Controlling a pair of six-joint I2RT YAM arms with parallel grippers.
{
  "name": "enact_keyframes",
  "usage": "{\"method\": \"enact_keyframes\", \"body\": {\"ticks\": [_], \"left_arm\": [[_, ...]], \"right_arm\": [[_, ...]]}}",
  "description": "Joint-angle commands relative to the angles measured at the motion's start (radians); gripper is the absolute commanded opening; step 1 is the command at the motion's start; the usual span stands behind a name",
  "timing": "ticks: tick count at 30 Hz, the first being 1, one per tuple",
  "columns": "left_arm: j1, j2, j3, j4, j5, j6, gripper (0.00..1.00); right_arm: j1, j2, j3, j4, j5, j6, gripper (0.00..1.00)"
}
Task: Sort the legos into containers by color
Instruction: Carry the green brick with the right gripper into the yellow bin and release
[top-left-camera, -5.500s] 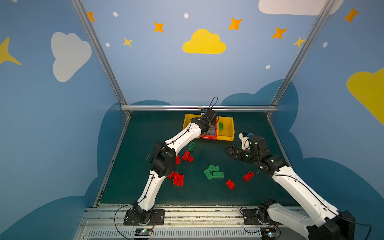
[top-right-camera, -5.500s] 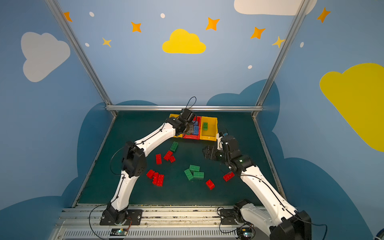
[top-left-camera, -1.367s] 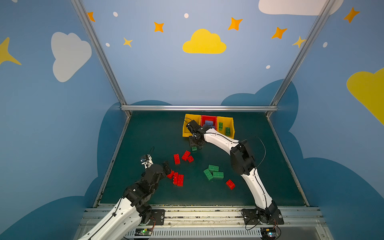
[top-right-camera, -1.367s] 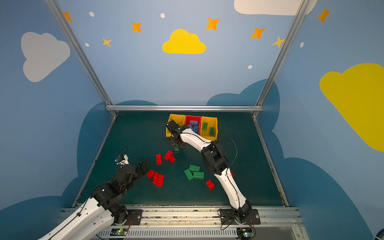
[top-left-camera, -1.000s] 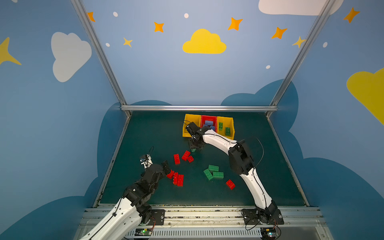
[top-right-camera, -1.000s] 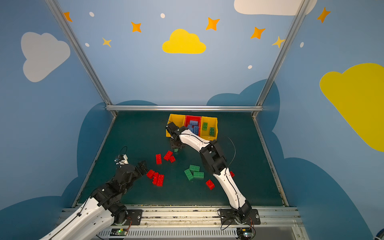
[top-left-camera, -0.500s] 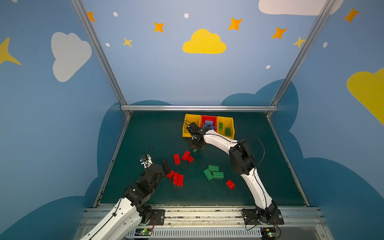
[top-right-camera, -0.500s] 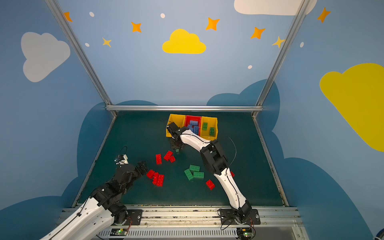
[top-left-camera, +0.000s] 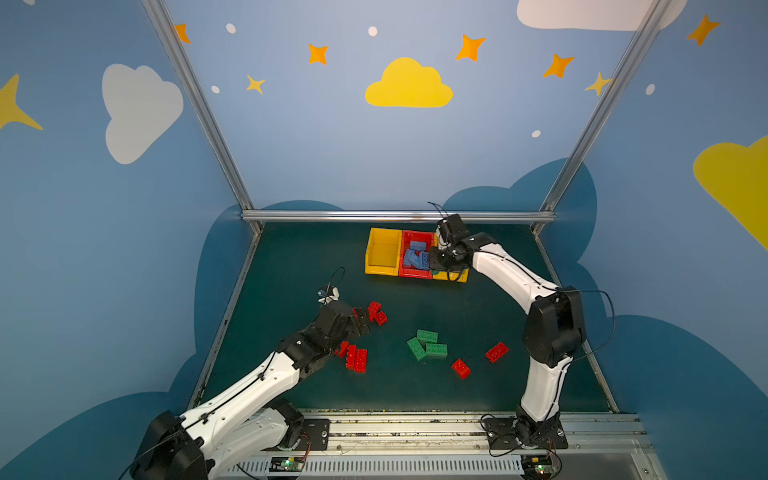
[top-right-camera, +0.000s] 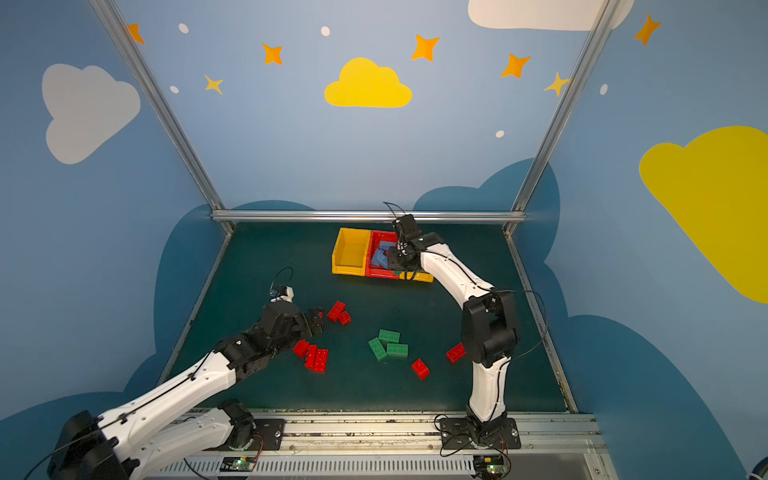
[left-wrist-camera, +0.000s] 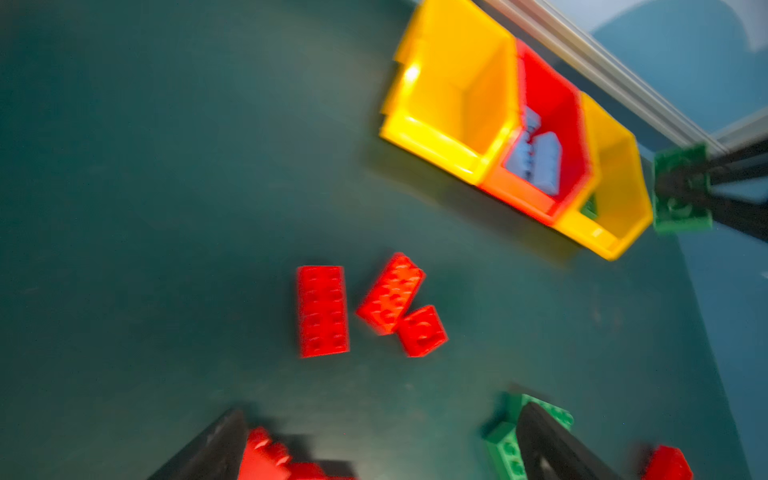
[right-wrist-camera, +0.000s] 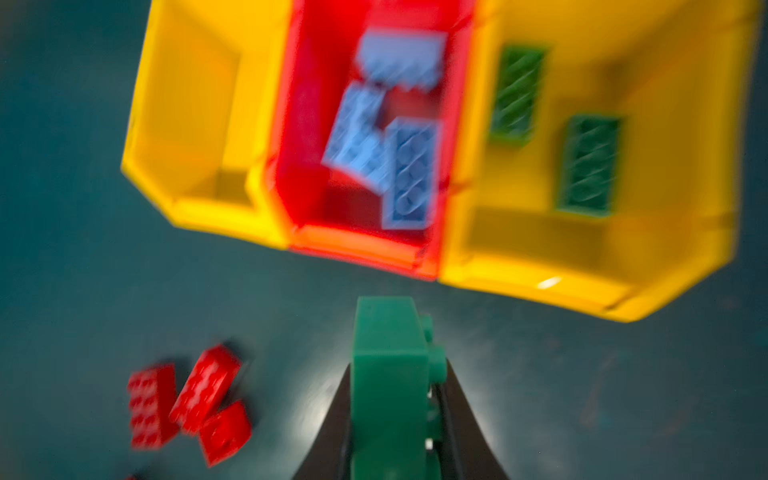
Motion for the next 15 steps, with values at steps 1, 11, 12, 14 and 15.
{"method": "enact_keyframes", "body": {"ticks": [1,11,12,14,15], "left_arm": [[-0.031,0.084,0.076,0.077,0.065,0.058,1.00],[-0.052,0.310,0.267,0.072,0.182,0.131,1.00],[-0.052,0.319,0.280,0.063,0.186,0.135,1.00],[-0.052,0.338,0.299,0.048,0.191,0.140,1.00],[-0.052,0.345,0.307,0.040,0.192,0.143,1.00]], "right_arm": [[-0.043,0.058,0.030,0.003,-0.001,-0.037,0.07],[-0.149,0.320,0.279,-0.034,-0.006,-0.064,0.17],[-0.153,0.335,0.298,-0.040,-0.006,-0.065,0.21],[-0.159,0.351,0.320,-0.044,-0.010,-0.066,0.35],[-0.160,0.350,0.320,-0.041,-0.014,-0.068,0.43]]}}
